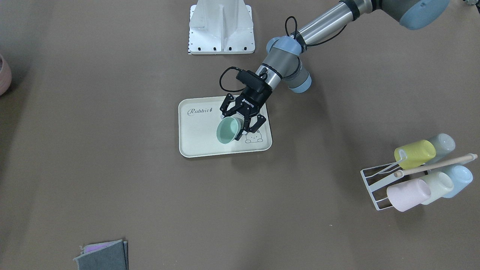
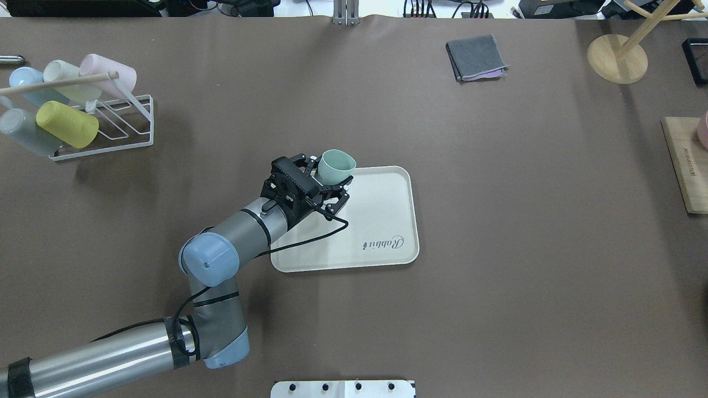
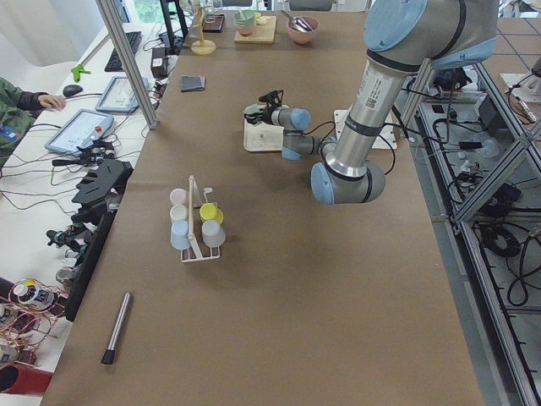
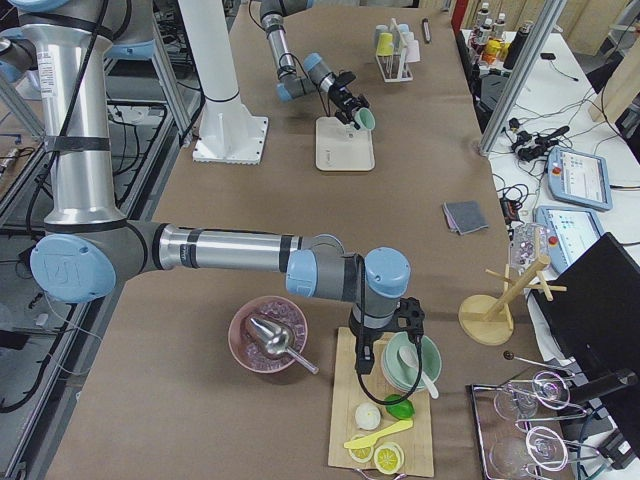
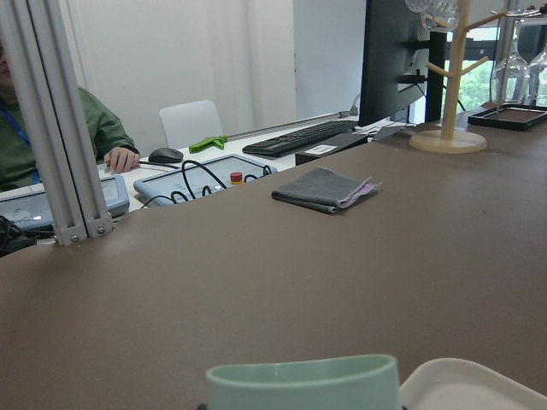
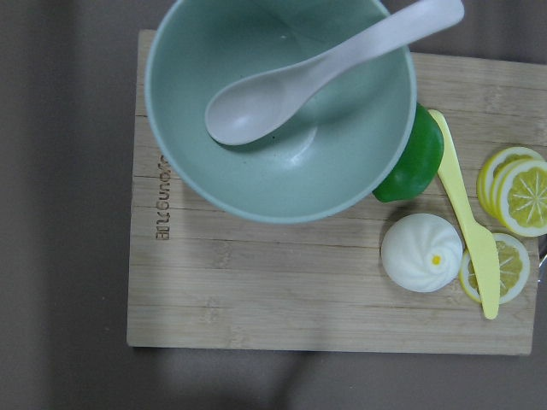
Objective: Pick up and place green cup on tray
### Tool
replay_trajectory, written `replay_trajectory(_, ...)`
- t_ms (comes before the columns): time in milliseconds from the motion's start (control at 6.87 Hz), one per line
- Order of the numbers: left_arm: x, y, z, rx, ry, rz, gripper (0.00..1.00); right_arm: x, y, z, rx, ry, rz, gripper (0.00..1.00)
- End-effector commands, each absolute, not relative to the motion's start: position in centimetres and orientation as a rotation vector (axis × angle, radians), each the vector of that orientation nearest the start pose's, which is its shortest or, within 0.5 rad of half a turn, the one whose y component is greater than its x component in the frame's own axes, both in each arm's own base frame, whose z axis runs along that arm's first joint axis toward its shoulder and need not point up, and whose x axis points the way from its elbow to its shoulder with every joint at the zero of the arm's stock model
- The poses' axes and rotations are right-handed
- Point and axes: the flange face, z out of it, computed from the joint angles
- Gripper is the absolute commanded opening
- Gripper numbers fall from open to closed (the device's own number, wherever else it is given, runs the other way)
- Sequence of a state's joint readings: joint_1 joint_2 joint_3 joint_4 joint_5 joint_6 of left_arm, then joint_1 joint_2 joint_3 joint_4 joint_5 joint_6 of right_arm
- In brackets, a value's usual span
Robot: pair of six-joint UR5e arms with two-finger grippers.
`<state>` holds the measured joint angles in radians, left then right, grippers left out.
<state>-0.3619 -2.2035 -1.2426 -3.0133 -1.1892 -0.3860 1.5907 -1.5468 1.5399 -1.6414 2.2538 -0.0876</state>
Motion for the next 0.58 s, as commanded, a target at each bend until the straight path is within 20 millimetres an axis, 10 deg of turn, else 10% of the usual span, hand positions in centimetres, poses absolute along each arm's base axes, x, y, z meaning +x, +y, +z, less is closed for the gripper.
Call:
replay_trajectory(0,60.28,-39.59,27.13,1.422,1.075,0.448,0.11,8.03,-49.37,67.6,-0.04,-0.685,-0.038,1.0)
replay_trajectory(437,61.06,-38.94,27.72,1.399,1.107,0.552,0.17,8.02,-49.47,67.36,-0.035,-0.687,-0.039,1.0)
